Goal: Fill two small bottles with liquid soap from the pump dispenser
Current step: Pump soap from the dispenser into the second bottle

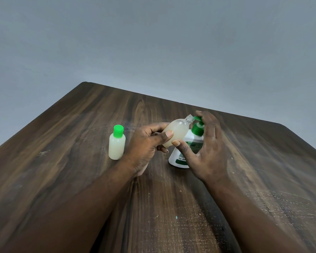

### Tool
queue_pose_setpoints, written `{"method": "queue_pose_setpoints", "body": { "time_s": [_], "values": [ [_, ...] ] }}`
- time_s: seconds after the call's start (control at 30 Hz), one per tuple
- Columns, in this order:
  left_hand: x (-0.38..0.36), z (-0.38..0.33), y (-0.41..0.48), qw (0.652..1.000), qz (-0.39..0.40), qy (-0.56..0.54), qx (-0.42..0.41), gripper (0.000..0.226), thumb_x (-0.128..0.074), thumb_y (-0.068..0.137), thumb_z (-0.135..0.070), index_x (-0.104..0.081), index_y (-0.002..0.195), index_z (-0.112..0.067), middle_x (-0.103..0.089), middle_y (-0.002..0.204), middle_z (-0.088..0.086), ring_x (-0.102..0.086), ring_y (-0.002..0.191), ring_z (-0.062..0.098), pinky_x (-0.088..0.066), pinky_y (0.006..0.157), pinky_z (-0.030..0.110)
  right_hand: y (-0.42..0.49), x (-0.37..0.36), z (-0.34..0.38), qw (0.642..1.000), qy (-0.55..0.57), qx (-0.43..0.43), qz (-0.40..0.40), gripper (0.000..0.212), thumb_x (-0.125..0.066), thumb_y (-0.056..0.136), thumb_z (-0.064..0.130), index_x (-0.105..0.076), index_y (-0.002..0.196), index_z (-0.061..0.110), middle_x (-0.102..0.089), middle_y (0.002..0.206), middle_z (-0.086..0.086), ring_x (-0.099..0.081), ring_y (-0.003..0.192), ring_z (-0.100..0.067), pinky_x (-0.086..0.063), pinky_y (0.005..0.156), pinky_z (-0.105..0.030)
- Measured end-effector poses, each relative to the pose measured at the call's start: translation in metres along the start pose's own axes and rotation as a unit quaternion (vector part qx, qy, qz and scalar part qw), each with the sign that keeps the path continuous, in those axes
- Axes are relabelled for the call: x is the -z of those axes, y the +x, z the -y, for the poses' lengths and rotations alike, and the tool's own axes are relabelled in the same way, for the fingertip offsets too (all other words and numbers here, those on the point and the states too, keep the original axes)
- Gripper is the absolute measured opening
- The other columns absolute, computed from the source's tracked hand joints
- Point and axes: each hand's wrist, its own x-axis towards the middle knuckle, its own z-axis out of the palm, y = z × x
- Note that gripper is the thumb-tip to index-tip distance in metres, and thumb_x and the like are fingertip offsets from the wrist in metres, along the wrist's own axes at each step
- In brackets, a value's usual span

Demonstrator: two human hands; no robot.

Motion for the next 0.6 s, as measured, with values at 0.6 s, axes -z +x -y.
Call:
{"method": "queue_pose_setpoints", "body": {
  "time_s": [0.6],
  "values": [
    [0.001, 0.000, 0.001, 1.000, -0.002, -0.002, -0.003, 0.035, -0.073, 0.091, -0.026, -0.075, 0.123, -0.011, -0.076, 0.112, 0.012, -0.066, 0.091, 0.018, -0.053, 0.062, 0.025, 0.002, 0.001, 0.004, 1.000, 0.012, -0.003, -0.003, 0.094, -0.060, 0.086, 0.081, -0.049, 0.148, 0.011, -0.053, 0.146, -0.002, -0.051, 0.127, -0.008, -0.047, 0.101, -0.026]
  ]
}}
